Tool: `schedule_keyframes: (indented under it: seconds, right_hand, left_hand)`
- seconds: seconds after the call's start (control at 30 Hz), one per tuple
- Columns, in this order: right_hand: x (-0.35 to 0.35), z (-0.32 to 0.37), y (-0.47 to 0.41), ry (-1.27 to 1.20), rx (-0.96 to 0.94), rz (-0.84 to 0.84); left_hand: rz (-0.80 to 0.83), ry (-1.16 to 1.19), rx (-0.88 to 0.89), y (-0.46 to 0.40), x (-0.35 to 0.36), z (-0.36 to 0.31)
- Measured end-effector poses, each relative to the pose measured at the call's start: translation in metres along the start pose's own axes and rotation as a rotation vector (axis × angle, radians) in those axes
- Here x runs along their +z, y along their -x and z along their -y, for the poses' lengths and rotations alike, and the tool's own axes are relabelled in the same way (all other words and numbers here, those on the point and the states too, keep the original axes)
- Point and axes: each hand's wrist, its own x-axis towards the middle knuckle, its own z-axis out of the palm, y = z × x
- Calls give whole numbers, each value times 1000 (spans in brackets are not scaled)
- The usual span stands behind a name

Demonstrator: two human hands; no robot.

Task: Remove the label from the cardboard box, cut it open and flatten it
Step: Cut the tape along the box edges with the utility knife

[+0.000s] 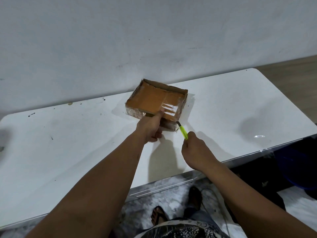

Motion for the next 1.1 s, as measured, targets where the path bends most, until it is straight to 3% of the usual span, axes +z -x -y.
schedule_keyframes:
  seconds: [0.13, 0.23, 0.3, 0.43, 0.73, 1.1]
  right_hand:
    - [2, -8, -2, -40, 3, -51]
    - [6, -12, -2, -67, -1, -61]
    - [8, -11, -2, -79, 0, -68]
    - [12, -10, -2, -90, -1, -77]
    - [18, -9, -5, -112, 5, -112]
    - [18, -2, -11, -126, 6, -86]
  left_hand:
    - [-423, -438, 312, 6, -9, 18]
    - [-528, -687, 696, 1, -16, 23]
    - [-503, -847, 846, -7, -18, 22]
    - [-332, -1040, 815, -17, -19, 20]
    - [-376, -1088, 669, -8, -9, 5]
    - [-399, -1081, 611, -3, -6, 8]
